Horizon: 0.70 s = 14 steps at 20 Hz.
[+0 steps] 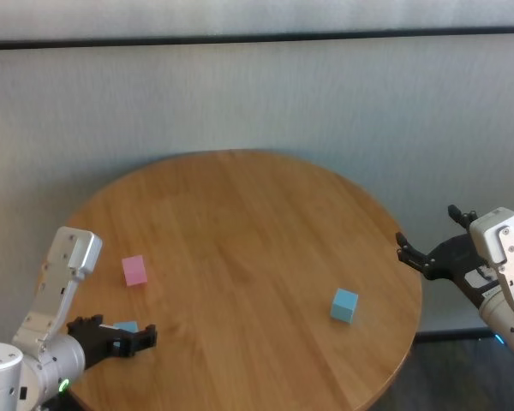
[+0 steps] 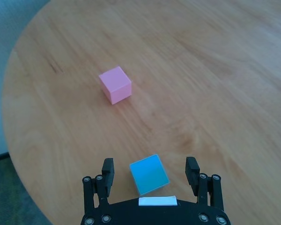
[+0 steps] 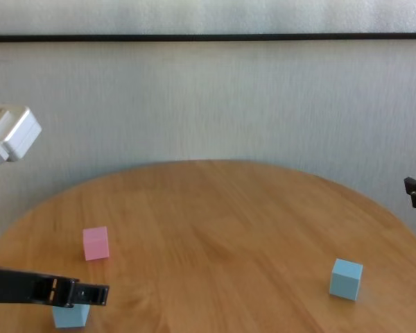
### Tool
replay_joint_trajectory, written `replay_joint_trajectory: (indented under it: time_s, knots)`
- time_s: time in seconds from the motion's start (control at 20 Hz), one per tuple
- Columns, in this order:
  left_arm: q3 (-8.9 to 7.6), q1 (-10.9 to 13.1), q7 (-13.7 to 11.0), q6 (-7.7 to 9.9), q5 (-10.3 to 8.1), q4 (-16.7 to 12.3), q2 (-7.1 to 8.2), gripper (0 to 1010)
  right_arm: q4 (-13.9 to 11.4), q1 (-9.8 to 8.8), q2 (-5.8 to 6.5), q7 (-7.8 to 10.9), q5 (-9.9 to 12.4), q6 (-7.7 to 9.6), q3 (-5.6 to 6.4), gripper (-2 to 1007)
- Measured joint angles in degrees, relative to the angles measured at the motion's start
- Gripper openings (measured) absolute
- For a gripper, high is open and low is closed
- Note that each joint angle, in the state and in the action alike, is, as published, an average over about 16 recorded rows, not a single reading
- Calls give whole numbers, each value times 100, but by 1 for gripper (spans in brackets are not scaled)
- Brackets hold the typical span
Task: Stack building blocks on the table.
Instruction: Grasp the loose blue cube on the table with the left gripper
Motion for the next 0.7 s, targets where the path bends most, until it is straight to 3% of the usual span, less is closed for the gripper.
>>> replay_joint_trajectory:
  time_s: [0.7]
  knots:
    - [31, -110, 2, 237, 276, 94, -75, 999, 0, 0, 0, 0, 0, 0, 0, 1001]
